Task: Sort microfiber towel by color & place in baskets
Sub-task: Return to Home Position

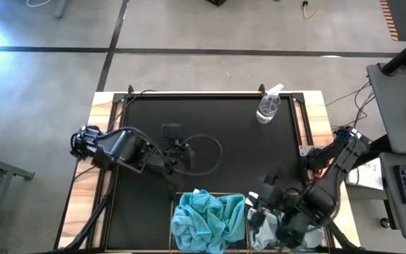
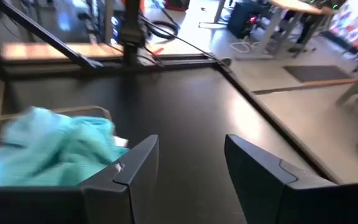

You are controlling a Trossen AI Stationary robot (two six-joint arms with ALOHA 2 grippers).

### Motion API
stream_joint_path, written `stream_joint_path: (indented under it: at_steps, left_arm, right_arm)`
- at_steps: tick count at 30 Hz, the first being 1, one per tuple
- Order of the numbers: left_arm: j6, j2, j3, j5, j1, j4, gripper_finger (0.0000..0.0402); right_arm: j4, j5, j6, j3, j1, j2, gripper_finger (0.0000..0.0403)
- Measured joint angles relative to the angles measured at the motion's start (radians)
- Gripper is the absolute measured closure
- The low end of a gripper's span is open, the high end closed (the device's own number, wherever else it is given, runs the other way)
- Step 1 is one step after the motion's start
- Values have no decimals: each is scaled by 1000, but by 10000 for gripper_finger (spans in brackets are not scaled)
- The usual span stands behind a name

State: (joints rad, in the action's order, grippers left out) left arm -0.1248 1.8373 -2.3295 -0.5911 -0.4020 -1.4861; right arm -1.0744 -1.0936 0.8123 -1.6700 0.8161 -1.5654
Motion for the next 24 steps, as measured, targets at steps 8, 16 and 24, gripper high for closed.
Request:
stream_joint_path:
  at_steps: [8,16,24]
  left_arm:
    - [-102,-69,0,28,38,-85,233]
    - [-113,-145,15,27,36,-85,233]
    - [-143,-303,328,14,36,39,233]
  right_arm:
    - [-124,-11,-56,19,-74,32,223]
    - [-121,-88,-64,174,-87,146,223]
    - [131,-113,-142,455,-88,337,223]
